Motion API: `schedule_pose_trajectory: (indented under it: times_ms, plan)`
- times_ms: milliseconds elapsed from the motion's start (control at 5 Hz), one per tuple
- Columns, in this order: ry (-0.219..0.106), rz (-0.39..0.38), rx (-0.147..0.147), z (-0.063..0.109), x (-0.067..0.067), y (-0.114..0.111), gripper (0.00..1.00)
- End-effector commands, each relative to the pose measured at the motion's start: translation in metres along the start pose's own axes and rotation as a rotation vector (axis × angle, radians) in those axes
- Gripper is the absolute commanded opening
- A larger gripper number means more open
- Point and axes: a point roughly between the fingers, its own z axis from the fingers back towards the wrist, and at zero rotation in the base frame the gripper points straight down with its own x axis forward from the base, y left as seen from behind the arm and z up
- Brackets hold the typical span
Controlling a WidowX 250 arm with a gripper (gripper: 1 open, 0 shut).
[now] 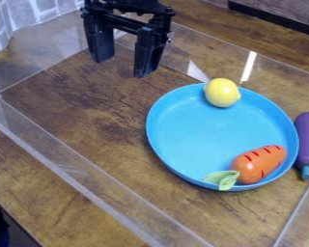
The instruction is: Remove the carrot from the blue tray and put it on the table
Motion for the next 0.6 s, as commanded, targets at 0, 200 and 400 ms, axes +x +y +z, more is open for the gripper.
schedule_pose_trajectory:
  times_ms: [0,200,400]
  plan:
    - [0.013,-0.013,-0.001,-0.007,0.001,-0.003,1.0]
    - [0.018,-0.057,-0.002,-0.015,0.005,-0.016,1.0]
    - [0.001,-0.139,-0.005,-0.021,0.012,-0.042,1.0]
